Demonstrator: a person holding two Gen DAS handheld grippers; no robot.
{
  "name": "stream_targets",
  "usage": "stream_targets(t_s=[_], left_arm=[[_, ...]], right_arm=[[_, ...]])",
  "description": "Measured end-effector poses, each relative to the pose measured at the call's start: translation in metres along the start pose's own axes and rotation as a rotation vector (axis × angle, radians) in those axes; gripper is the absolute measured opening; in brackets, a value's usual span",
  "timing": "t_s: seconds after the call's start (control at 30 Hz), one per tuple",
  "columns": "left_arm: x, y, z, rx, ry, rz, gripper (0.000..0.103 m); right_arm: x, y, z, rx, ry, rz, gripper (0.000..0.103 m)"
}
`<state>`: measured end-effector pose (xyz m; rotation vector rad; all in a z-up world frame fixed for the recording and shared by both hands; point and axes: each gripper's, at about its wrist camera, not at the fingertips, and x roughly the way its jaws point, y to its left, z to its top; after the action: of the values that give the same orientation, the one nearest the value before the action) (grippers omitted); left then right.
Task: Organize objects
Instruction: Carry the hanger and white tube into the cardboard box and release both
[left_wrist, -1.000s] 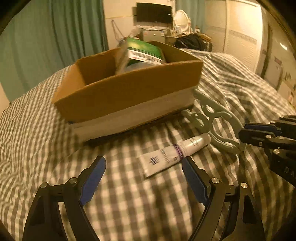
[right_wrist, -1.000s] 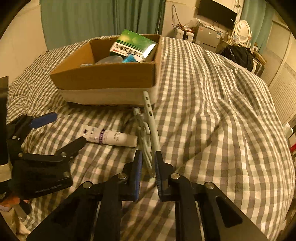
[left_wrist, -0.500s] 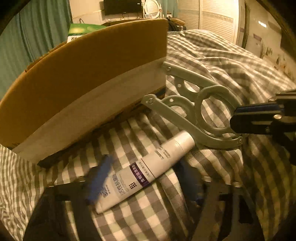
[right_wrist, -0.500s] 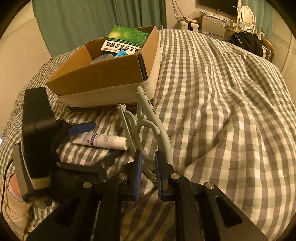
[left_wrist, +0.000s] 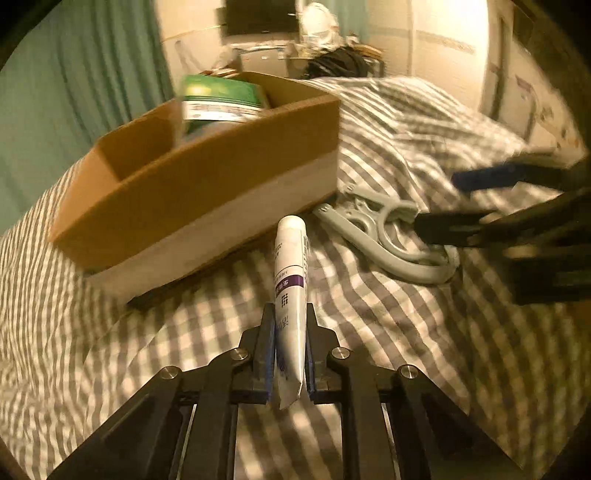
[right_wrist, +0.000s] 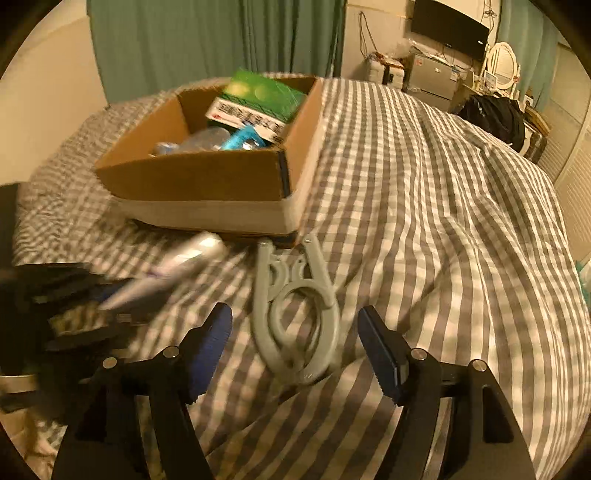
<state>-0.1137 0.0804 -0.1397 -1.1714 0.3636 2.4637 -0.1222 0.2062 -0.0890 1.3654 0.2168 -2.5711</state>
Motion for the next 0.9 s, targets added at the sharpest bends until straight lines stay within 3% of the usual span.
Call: stream_targets(t_s=[0.13,0.33,0.53,0.9], left_arm=[[-0.013,0.020,-0.003,-0.058,-0.007,0.044,0.012],[-0.008,0.031,-0.006,-0.096,0.009,0.087,0.012],[-0.016,0.033,-0.013,-0.119,0.002,0.077,0.012],[-0.056,0.038,-0.021,-0.157,-0.051,0.089,0.012]], right_arm=[[0.038,0.004,0.010,-0.017,0.098,-0.016,0.070],[0.074,0.013,0.011,-0.057,0.179,-0.056,0.071],[0.064,0.014,0.005,-0.069,0.143,-0.078,0.065],[-0.008,0.032,-0.006,-0.034,-0.010,-0.014,0.065]])
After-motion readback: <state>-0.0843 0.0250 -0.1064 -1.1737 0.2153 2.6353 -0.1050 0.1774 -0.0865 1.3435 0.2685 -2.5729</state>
